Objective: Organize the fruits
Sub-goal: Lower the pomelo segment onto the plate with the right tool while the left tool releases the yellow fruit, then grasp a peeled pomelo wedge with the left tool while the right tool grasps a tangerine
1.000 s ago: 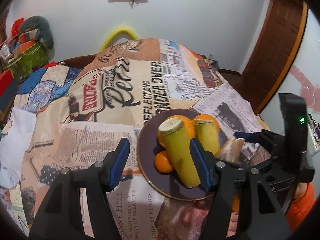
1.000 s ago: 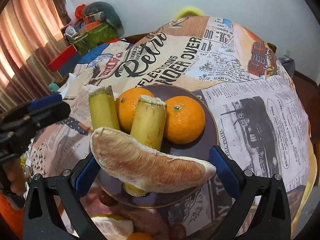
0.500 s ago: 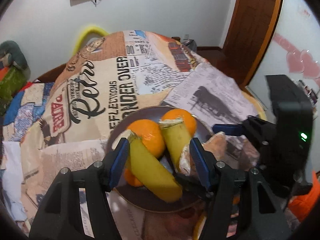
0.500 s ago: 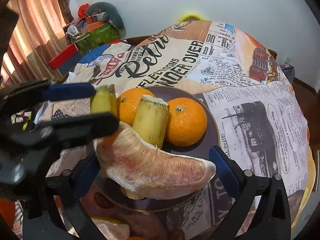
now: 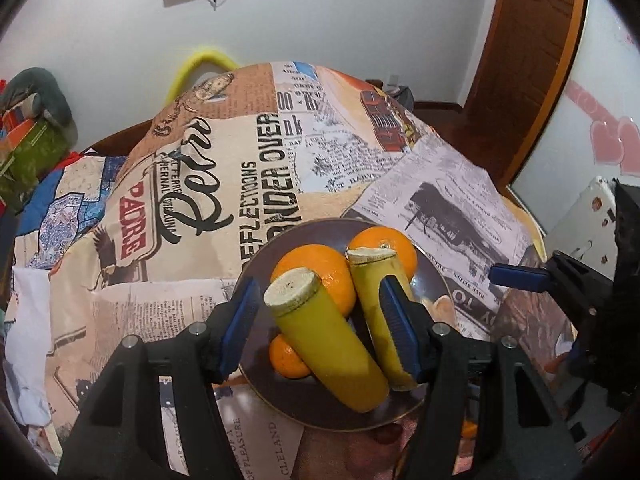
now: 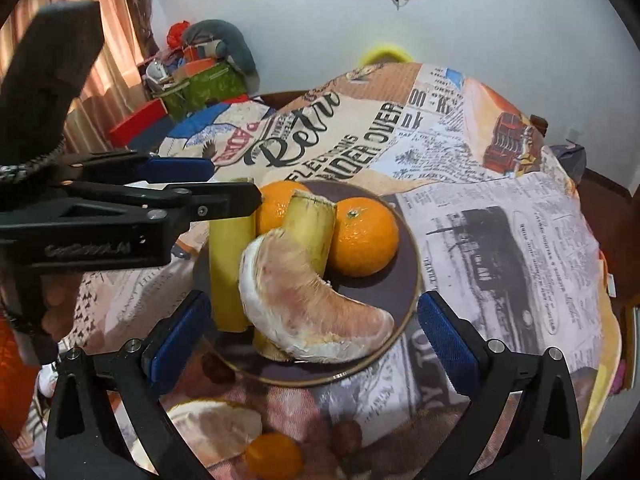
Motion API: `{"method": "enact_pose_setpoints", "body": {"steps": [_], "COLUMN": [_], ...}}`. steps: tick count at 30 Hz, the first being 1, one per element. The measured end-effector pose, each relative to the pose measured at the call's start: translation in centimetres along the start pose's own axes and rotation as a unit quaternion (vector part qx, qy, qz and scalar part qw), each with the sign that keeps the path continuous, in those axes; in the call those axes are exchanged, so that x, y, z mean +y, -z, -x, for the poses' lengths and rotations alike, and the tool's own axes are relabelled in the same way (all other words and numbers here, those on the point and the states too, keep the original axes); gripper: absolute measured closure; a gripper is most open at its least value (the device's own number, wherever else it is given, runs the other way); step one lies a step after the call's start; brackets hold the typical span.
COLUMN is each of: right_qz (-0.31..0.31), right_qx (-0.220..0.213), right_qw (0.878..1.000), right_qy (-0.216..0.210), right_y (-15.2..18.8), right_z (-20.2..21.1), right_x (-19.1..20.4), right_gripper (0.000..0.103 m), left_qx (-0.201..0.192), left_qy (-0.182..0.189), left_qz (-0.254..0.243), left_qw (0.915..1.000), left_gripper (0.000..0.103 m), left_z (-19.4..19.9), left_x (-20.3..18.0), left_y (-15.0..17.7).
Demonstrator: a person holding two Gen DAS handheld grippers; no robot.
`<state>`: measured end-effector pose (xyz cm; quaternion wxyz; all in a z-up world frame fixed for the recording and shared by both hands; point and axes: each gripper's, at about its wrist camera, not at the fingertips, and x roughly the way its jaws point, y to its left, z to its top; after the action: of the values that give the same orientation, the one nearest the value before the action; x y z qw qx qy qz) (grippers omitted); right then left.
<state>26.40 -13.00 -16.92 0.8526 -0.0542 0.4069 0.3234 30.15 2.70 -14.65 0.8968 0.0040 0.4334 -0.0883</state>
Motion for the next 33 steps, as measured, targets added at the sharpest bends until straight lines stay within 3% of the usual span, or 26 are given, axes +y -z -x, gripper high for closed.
{"method": "enact_pose_setpoints", "body": {"steps": [14, 25, 27, 33], "right_qz": [-0.016, -0.007, -0.014, -0.039], "right_qx": [-0.011, -0.004, 0.003, 0.029], "right_qw": [0.999, 0.999, 0.999, 0.999], "right_qy": [0.029, 0.042, 0.04, 0.024], "right_y": [1.7, 5.0, 5.8, 7.8], "right_z": [3.0, 4.2, 4.2, 3.4], "right_x": [-0.3, 0.7, 0.6, 0.7], "right_gripper": [0.0, 0.001, 0.005, 0.031], "left_qx": [-0.043, -0.03, -0.026, -0.014], "left_qy": [-0.006, -0.004, 0.0, 0.001], "left_qz": [0.036, 0.055, 0.059, 0.073], "left_qw": [0.9984, 0.998, 0.9979, 0.9972], "left_gripper": [0.041, 0.041, 0.041, 0.041], "left_z": [5.6, 6.6, 6.7, 6.4], "left_x": [0.9, 0.2, 0.0, -0.5], "left_y": [2.2, 6.4, 7.2, 9.5]}}
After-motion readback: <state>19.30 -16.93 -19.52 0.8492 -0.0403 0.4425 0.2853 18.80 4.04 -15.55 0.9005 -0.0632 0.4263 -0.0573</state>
